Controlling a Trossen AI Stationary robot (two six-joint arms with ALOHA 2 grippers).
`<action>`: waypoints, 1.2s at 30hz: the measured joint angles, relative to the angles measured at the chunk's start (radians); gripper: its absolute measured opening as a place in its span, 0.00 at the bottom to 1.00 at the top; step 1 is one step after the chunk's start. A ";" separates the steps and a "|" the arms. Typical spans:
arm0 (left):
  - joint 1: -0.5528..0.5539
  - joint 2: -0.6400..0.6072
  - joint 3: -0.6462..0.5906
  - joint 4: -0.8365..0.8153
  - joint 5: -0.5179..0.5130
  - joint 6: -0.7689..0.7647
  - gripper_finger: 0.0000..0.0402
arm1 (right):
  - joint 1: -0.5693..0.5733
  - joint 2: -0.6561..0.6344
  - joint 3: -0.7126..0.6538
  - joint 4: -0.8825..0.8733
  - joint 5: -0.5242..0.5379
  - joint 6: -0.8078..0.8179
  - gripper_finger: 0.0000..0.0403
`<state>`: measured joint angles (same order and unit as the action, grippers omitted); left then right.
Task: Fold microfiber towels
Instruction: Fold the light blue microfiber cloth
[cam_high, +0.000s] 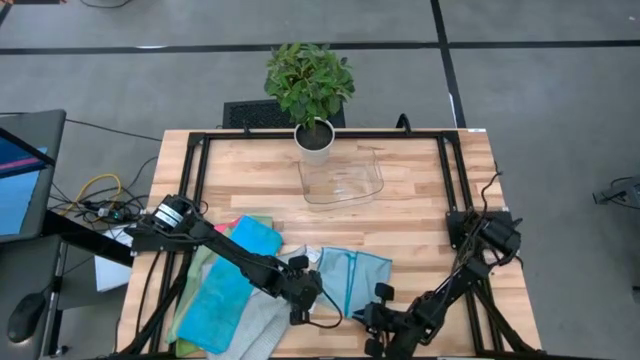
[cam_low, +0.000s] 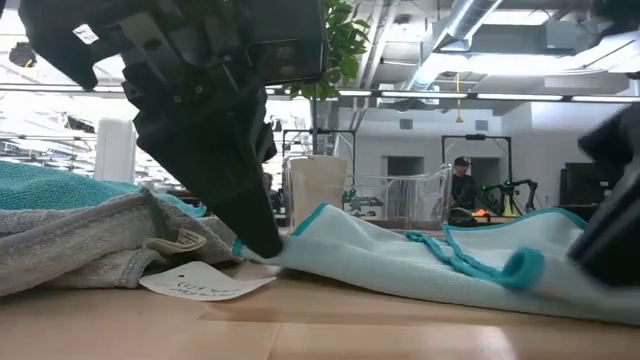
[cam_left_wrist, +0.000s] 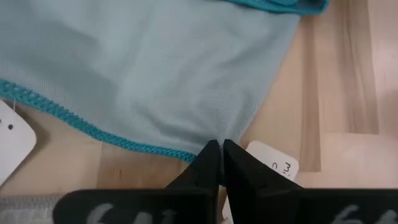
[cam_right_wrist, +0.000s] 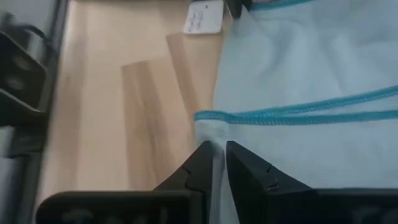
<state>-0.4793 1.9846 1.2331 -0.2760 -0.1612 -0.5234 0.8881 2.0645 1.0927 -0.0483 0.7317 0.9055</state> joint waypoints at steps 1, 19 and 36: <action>0.000 0.000 0.000 0.000 0.000 -0.006 0.01 | -0.003 0.016 0.000 0.019 -0.004 0.003 0.17; 0.022 -0.003 0.144 -0.112 0.084 0.019 0.01 | 0.010 -0.109 -0.001 -0.091 0.021 -0.034 0.14; 0.096 -0.004 0.335 -0.151 0.198 0.306 0.01 | 0.056 -0.047 -0.039 -0.156 0.053 0.214 0.14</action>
<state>-0.3838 1.9804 1.5680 -0.4274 0.0370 -0.2175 0.9437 2.0178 1.0538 -0.2043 0.7843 1.1194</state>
